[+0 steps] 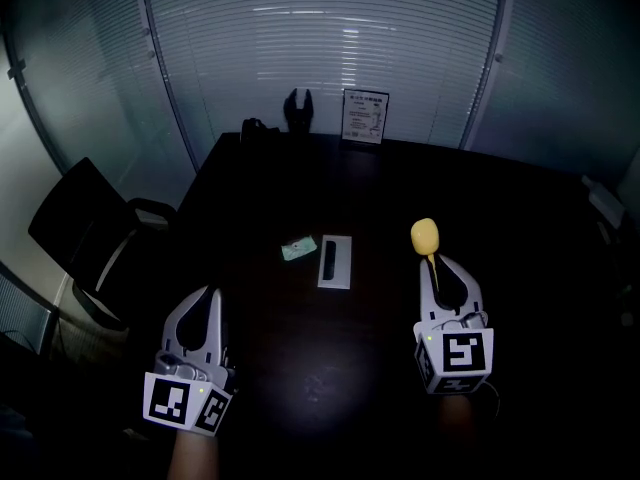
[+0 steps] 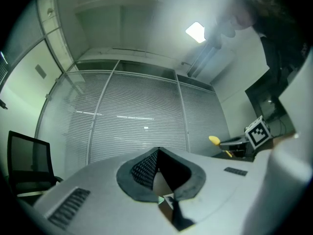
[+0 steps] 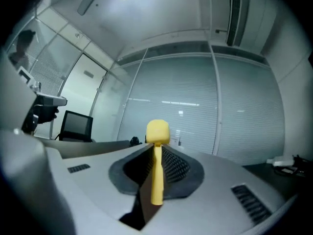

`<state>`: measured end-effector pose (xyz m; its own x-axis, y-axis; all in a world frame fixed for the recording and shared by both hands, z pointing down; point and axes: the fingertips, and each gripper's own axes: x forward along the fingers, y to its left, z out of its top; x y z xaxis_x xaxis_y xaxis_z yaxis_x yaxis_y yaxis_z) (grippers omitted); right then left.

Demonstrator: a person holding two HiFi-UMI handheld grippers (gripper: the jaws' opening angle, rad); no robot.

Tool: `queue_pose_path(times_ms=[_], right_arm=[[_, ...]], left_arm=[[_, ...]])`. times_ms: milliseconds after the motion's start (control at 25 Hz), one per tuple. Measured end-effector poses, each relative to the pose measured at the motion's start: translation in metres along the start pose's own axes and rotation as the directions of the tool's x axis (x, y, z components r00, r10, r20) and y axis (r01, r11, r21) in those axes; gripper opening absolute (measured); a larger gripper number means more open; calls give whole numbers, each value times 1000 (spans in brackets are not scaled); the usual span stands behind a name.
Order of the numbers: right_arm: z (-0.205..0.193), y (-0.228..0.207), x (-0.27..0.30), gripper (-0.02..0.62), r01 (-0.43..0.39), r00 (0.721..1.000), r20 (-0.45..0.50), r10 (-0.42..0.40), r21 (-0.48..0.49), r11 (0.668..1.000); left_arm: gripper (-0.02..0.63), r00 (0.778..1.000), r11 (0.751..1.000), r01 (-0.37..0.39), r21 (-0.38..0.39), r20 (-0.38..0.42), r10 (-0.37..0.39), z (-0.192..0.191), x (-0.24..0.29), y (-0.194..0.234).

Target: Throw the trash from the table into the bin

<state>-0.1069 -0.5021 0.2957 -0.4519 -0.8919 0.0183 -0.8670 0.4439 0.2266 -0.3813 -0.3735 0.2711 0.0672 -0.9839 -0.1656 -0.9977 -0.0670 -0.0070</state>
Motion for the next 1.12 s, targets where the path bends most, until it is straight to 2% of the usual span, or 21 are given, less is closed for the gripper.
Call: queue_pose_path(times_ms=[160, 480, 640, 840, 1120], right_arm=[[39, 2, -48, 52, 60, 990, 128, -57, -20, 998], [67, 4, -116, 52, 104, 974, 209, -92, -48, 993], [73, 8, -147, 52, 137, 968, 217, -124, -48, 989], [69, 14, -195, 52, 209, 960, 198, -196, -45, 977], [63, 25, -280, 52, 339, 930, 165, -327, -47, 940]], left_arm=[[0, 1000, 1000, 9, 1, 16, -9, 10, -15, -25], [0, 999, 1000, 17, 16, 48, -18, 33, -57, -55], [0, 995, 999, 46, 15, 82, -47, 47, -65, -62], [0, 985, 993, 120, 6, 123, -120, 62, -84, -77], [0, 965, 968, 250, -20, 93, -247, 51, -138, -98]])
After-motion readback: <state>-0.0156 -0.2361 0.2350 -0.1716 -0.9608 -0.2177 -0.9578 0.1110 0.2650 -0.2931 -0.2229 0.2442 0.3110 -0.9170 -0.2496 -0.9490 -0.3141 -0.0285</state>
